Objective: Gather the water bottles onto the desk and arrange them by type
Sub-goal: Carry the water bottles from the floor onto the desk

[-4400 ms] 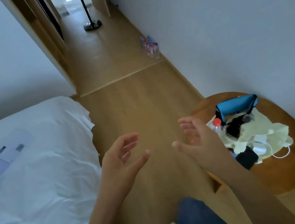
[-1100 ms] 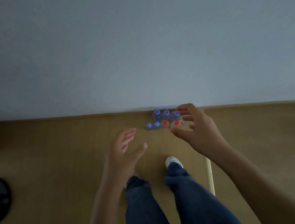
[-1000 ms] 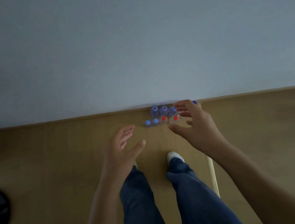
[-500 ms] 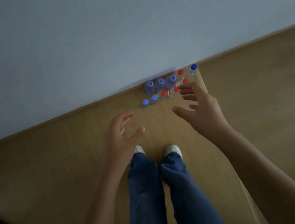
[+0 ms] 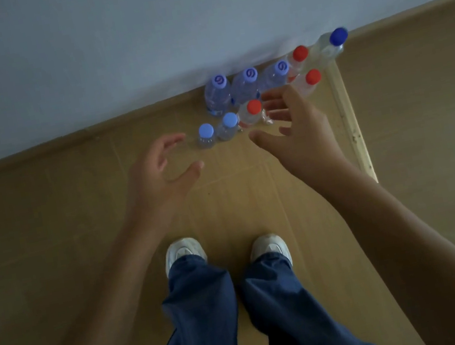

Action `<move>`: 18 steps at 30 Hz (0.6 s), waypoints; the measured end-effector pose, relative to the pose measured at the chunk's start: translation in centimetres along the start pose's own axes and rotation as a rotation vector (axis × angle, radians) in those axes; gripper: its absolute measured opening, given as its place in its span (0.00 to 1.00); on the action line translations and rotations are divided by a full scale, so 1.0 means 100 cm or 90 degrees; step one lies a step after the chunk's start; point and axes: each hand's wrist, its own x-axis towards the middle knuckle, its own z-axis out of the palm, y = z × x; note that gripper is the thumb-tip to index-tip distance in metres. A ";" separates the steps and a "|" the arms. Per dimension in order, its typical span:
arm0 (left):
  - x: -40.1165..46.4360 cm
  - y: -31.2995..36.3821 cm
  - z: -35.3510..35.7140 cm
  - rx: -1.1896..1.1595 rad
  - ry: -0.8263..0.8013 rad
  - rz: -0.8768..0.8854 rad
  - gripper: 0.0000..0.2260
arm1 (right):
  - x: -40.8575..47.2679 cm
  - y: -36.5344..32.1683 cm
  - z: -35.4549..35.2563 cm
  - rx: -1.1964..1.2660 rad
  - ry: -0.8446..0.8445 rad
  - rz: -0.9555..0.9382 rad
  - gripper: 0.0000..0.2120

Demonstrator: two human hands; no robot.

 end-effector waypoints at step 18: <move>0.144 -0.175 0.104 -0.004 0.023 0.149 0.26 | 0.116 0.157 0.140 0.001 0.019 -0.094 0.26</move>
